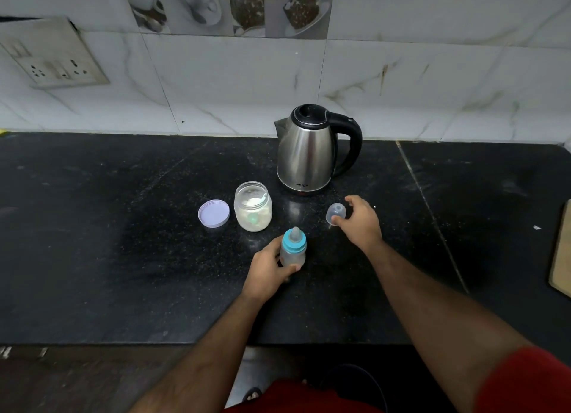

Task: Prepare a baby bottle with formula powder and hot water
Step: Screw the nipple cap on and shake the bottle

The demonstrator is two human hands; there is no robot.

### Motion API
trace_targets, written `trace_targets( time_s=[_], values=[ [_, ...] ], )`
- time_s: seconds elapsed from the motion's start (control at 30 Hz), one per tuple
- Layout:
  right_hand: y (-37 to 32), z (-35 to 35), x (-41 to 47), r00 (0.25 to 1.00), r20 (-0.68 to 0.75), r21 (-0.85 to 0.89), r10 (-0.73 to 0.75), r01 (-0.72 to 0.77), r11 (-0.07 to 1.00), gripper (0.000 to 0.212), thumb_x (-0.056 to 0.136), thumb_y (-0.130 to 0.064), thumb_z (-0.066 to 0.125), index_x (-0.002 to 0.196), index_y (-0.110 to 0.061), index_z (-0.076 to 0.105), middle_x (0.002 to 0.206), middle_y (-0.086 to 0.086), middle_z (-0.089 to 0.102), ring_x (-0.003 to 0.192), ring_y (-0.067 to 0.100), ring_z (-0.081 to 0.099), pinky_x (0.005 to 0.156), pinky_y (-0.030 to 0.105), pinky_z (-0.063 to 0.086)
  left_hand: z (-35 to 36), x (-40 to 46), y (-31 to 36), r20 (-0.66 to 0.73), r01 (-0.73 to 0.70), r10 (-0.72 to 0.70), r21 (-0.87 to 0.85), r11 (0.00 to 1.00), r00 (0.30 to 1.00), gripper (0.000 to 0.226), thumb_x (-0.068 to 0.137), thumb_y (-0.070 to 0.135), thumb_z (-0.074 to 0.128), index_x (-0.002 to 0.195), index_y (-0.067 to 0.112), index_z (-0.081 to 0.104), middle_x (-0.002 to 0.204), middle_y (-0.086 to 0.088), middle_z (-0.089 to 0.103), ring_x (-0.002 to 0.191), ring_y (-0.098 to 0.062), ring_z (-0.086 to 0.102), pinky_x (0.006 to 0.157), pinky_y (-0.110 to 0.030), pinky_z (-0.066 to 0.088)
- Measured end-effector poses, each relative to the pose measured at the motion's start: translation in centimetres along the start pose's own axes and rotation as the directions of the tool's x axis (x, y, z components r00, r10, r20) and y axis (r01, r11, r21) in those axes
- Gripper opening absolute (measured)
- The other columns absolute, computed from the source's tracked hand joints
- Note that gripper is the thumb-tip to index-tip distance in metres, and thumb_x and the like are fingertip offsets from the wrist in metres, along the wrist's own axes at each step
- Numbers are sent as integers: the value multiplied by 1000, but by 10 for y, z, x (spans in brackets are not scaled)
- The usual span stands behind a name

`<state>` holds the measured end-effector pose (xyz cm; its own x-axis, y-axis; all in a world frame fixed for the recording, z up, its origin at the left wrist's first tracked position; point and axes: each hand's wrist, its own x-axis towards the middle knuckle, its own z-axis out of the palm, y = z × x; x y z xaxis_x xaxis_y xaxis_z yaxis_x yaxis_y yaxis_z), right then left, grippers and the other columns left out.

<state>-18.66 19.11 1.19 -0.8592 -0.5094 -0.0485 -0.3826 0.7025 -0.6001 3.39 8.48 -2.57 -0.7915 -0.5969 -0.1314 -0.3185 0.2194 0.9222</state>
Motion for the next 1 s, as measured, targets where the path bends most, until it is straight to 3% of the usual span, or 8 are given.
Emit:
trace_targets(
  time_s=[0.2,0.47,0.6,0.73,0.8,1.0],
  values=[
    [1,6,20,992,126,-25,22,-19,1000,65,79,-17,79,137,-14,50,131,10,62,120,27,58,98,38,47,-2,1,1,-14,10,-10,-4,1000,1000,66,75,10,85,134,23,57,121,19,63,111,9,59,97,-13,45],
    [4,7,14,995,89,73,39,-45,996,43,78,-16,80,116,-16,60,110,4,69,104,23,65,90,40,54,-4,2,3,-36,15,-15,8,1000,999,67,75,8,84,135,22,56,124,16,64,117,3,60,104,-21,46],
    [-12,-1,3,998,43,196,-46,36,980,55,77,-16,82,126,-15,56,110,3,69,99,19,67,90,38,55,-4,1,4,-32,18,-17,10,1000,999,66,77,10,83,136,21,56,130,10,64,119,0,59,106,-25,46],
    [-32,-15,-24,990,-10,368,-139,132,920,45,77,-14,82,115,-21,57,94,-12,65,80,-2,66,72,14,53,-4,0,5,-27,25,-26,-23,999,999,64,78,9,82,136,19,55,131,7,64,121,-3,60,107,-29,47],
    [-39,-23,-39,983,-12,449,-182,168,877,41,77,-13,82,109,-25,58,91,-15,66,82,-9,65,67,8,50,-3,1,6,-30,30,-30,-26,999,999,64,78,10,83,135,19,55,132,6,64,122,-4,59,108,-30,47],
    [-52,-30,-75,945,35,532,-325,258,807,44,74,-15,82,109,-30,60,100,-16,70,94,0,68,78,18,56,1,2,6,-33,22,-24,-45,999,999,62,77,9,83,133,17,58,127,6,67,118,-4,62,106,-33,49]
  ],
)
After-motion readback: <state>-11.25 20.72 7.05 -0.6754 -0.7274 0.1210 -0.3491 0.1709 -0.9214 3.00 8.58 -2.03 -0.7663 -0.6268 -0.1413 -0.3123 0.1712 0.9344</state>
